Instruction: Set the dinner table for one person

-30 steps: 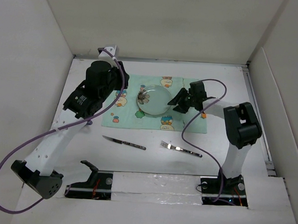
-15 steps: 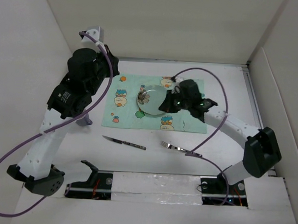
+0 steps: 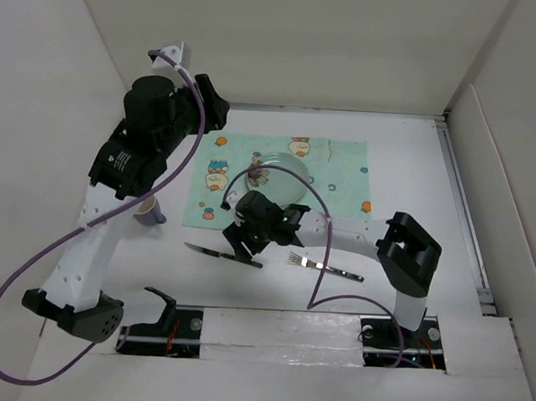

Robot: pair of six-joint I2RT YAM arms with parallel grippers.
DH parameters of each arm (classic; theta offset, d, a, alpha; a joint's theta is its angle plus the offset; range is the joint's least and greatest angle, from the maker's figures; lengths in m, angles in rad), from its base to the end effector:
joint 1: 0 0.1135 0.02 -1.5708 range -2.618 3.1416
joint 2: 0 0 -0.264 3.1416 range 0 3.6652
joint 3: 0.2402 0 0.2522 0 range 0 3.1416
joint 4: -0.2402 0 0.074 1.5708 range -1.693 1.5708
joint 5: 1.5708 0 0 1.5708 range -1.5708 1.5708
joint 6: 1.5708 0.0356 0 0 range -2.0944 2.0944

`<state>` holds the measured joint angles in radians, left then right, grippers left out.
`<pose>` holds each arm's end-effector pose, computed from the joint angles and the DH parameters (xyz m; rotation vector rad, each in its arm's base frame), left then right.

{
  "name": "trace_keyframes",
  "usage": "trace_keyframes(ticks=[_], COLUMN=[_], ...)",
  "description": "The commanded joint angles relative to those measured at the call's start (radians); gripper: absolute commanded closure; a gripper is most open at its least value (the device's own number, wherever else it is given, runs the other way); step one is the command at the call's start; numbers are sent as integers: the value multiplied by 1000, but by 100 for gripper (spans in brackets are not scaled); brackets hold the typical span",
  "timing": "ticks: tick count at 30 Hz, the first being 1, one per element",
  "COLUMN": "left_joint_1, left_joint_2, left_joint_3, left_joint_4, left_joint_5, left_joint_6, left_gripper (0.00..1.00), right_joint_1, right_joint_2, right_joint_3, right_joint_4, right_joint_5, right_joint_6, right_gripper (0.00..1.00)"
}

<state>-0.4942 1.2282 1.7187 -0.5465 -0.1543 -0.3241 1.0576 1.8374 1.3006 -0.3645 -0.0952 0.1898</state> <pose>0.2034 -0.1034 0.5244 0.0200 1.6496 -0.5022 0.1928 0.3490 0.2086 -1.1242 2.3246 0.6243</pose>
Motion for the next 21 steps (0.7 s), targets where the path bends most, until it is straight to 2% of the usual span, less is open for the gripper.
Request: trace_keyframes(ticks=[1, 4, 12, 13, 14, 15, 16, 17, 18, 19, 21], left_joint_1=[173, 284, 284, 284, 284, 284, 284, 284, 284, 284, 284], left_joint_2=[63, 79, 7, -5, -6, -13, -21, -25, -32, -33, -36], left_joint_3=[48, 59, -40, -66, -67, -82, -90, -93, -96, -96, -93], left_joint_4=[-7, 6, 51, 60, 60, 65, 66, 66, 68, 68, 66], left_joint_5=[278, 389, 340, 341, 341, 343, 337, 332, 325, 314, 294], left_joint_6=[-41, -62, -44, -41, -41, -40, -38, -36, -35, -32, -29], left_gripper=[54, 54, 54, 54, 54, 55, 55, 56, 56, 56, 56], right_joint_1=[33, 42, 102, 111, 111, 111, 120, 120, 120, 120, 120], right_joint_2=[42, 88, 189, 206, 206, 212, 215, 218, 214, 203, 143], right_joint_3=[77, 94, 150, 147, 147, 147, 144, 144, 141, 131, 115], right_joint_4=[-40, -43, -68, -56, -56, -53, -51, -53, -50, -47, -28], right_joint_5=[84, 86, 124, 171, 172, 201, 221, 247, 258, 262, 247], right_joint_6=[-87, -92, -95, -84, -84, -70, -69, -67, -64, -62, -62], right_gripper=[32, 32, 37, 49, 49, 59, 70, 89, 97, 100, 100])
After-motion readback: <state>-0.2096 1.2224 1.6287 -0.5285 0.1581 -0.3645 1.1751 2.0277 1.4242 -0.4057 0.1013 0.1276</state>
